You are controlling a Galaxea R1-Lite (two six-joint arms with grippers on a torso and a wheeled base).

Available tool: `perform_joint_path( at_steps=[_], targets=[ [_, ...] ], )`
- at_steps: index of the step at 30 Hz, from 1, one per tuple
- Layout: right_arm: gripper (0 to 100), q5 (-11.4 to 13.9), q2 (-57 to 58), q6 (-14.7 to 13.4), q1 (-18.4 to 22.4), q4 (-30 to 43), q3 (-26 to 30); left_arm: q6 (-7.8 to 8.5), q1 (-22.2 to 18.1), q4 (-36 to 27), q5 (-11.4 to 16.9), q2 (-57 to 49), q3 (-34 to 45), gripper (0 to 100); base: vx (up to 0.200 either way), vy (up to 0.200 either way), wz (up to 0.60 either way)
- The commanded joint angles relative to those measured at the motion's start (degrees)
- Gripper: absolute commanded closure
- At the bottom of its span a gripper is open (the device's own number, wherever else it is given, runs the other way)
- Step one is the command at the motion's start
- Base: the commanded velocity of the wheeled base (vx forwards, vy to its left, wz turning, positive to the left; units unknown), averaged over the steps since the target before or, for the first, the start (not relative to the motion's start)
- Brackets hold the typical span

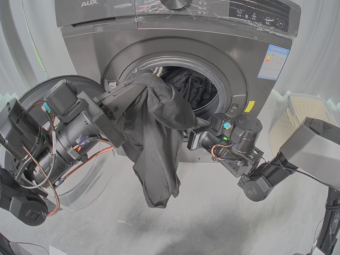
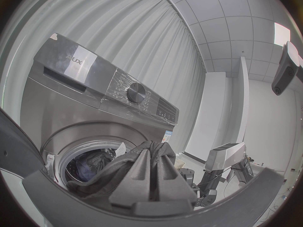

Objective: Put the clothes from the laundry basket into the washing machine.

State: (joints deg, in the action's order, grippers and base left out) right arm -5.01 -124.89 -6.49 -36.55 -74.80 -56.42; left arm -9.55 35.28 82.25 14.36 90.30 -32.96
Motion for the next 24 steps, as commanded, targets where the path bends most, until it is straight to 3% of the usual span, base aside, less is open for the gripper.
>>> perform_joint_path(
  at_steps=[1, 10, 13, 14, 16, 24],
  targets=[
    [100, 0.0, 0.7, 0.0, 0.4, -0.2, 0.3, -0.03, -0.3, 0.0, 0.0, 0.2, 0.0, 100, 0.000, 0.000, 0.00],
    [100, 0.4, 13.2, 1.0, 2.0, 0.3, 9.9, -0.03, -2.6, 0.0, 0.1, 0.8, -0.3, 100, 0.000, 0.000, 0.00],
    [100, 0.4, 13.2, 1.0, 2.0, 0.3, 9.9, -0.03, -2.6, 0.0, 0.1, 0.8, -0.3, 100, 0.000, 0.000, 0.00],
    [100, 1.1, 18.2, 1.6, 3.6, 0.2, 15.5, -0.12, -3.7, -0.1, 0.1, 1.0, -0.3, 100, 0.000, 0.000, 0.00],
    [100, 1.6, 19.6, 1.6, 3.9, 0.2, 18.0, -0.12, -3.9, -0.1, 0.1, 1.1, -0.3, 100, 0.000, 0.000, 0.00],
    [100, 1.8, 18.7, 1.6, 3.1, 0.1, 21.1, -0.12, -3.4, -0.1, -0.1, 0.8, -0.3, 100, 0.000, 0.000, 0.00]
  ],
)
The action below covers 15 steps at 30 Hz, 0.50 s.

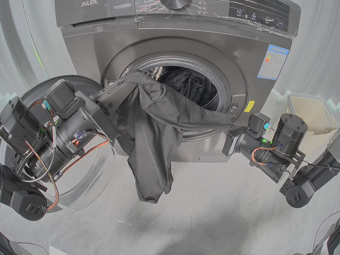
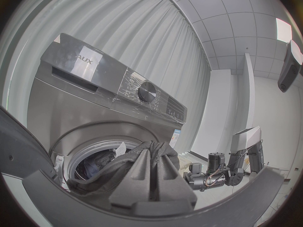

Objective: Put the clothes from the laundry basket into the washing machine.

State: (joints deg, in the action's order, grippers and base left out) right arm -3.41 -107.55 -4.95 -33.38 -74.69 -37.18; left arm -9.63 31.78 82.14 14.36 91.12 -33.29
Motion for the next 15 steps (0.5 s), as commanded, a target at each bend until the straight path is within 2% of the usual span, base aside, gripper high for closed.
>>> perform_joint_path(
  at_steps=[1, 5, 6, 15],
  targets=[
    [100, 0.2, 0.8, 0.0, -0.1, -0.1, 1.8, -0.04, 0.1, 0.0, -0.1, 0.0, 0.1, 100, 0.000, 0.000, 0.00],
    [100, 0.2, 0.1, 0.0, -0.1, -0.4, 1.2, 0.05, -0.1, 0.0, 0.0, 0.0, 0.0, 100, 0.000, 0.000, 0.00],
    [0, 0.2, 0.1, 0.0, -0.1, -0.3, 1.2, 0.05, -0.1, 0.0, 0.1, 0.0, 0.0, 100, 0.000, 0.000, 0.00],
    [0, 0.5, -1.2, 0.7, -0.4, 0.1, 2.9, 0.05, 0.2, 0.0, 0.0, 0.0, -0.4, 100, 0.000, 0.000, 0.00]
  ],
)
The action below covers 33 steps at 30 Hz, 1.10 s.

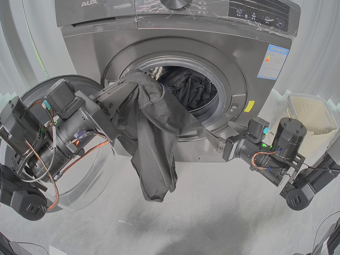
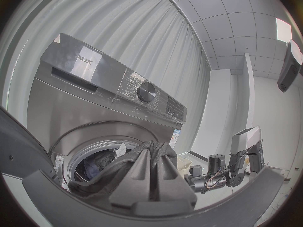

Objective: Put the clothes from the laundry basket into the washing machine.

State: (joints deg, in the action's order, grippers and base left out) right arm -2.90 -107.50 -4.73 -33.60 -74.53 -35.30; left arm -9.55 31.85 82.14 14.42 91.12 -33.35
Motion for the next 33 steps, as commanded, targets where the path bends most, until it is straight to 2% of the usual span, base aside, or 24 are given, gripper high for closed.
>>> perform_joint_path(
  at_steps=[1, 6, 12, 20, 27, 29, 33],
  targets=[
    [0, 0.0, -1.5, 0.6, -0.2, -0.1, 1.1, -0.03, 0.1, 0.0, -0.1, 0.0, -0.3, 100, 0.000, 0.000, 0.00],
    [0, 0.1, -5.4, 1.0, -0.7, -0.1, -0.2, -0.03, 0.2, 0.0, -0.1, -0.2, -0.4, 100, 0.000, 0.000, 0.00],
    [0, 1.1, -6.6, 1.0, -4.4, -0.8, -0.8, -0.03, 0.2, 0.0, 0.0, 0.1, -0.4, 100, 0.000, 0.000, 0.00],
    [0, 1.3, -6.8, 0.8, -8.9, -1.0, -6.7, -0.03, 0.1, 0.0, 0.0, 0.9, -0.2, 100, 0.000, 0.000, 0.00],
    [0, 1.4, -8.8, 1.0, -9.2, -1.2, -10.6, 0.05, 0.2, 0.1, -0.4, 1.7, -0.2, 100, 0.000, 0.000, 0.00],
    [0, 1.2, -9.8, 1.0, -8.8, -1.4, -13.8, 0.05, 0.2, 0.1, -0.4, 1.6, -0.2, 100, 0.000, 0.000, 0.00],
    [0, 1.1, -9.9, 0.9, -8.1, -1.5, -16.5, 0.05, 0.1, 0.1, -0.4, 1.6, -0.2, 100, 0.000, 0.000, 0.00]
  ],
)
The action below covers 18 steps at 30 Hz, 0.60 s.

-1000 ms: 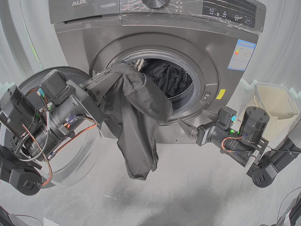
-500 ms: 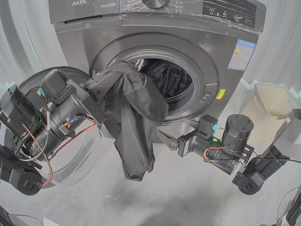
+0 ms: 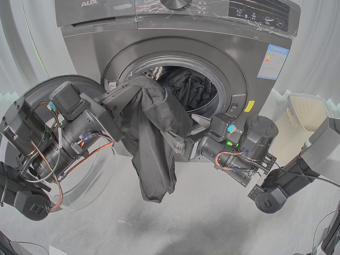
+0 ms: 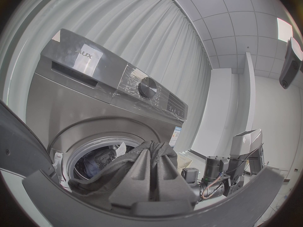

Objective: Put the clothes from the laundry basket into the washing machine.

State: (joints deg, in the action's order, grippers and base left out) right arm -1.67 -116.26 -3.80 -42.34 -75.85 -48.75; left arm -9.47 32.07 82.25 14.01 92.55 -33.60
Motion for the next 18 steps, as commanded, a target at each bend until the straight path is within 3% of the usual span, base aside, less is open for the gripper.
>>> perform_joint_path(
  at_steps=[1, 18],
  targets=[
    [0, -0.3, -1.0, -0.1, 0.9, -0.2, -3.0, -0.02, -0.2, 0.0, 0.0, 0.3, 0.0, 100, 0.000, 0.000, 0.00],
    [0, -0.3, 7.2, 0.1, 3.2, -0.5, 3.0, -0.11, -0.7, 0.0, -0.6, 2.3, -0.5, 100, 0.000, 0.000, 0.00]
  ],
)
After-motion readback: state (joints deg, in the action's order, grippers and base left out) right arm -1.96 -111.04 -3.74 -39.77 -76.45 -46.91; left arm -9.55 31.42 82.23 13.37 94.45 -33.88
